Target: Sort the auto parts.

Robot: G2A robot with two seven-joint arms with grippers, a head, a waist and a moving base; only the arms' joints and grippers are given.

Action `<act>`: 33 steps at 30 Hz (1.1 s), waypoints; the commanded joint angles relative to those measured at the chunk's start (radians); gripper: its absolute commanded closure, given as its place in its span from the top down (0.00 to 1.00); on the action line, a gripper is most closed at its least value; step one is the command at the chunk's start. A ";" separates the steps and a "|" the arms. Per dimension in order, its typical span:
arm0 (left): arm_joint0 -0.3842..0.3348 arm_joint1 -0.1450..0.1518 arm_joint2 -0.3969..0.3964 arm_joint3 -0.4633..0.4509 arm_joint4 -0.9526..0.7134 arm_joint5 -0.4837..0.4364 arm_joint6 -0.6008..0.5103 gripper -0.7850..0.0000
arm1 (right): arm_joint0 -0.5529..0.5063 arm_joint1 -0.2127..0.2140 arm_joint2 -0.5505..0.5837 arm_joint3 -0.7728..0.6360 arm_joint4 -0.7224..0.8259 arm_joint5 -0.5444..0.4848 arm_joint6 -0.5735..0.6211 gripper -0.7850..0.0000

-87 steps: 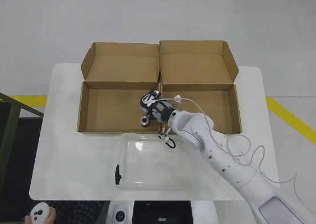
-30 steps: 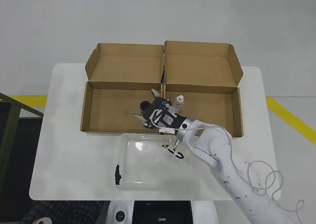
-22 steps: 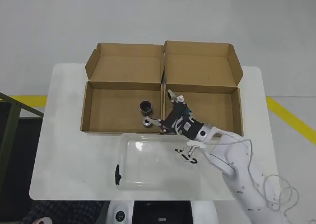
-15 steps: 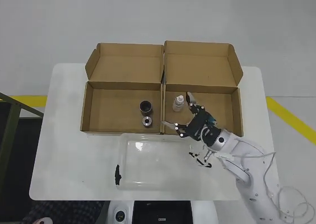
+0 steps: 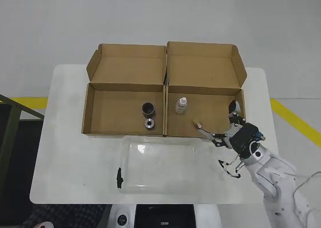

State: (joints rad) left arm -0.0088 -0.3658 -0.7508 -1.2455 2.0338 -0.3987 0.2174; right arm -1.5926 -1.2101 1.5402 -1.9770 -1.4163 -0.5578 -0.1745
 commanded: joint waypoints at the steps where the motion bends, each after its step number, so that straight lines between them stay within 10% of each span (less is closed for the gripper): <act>1: 0.000 0.000 0.000 0.000 0.000 0.000 0.000 1.00 | -0.024 0.002 0.031 0.008 0.011 0.009 -0.030 1.00; 33: 0.000 0.000 0.000 0.000 0.000 0.000 0.000 1.00 | -0.271 0.017 0.212 0.067 -0.007 0.059 -0.311 1.00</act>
State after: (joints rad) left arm -0.0088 -0.3658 -0.7508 -1.2455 2.0338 -0.3987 0.2174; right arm -1.8632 -1.1935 1.7518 -1.9099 -1.4230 -0.4985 -0.4858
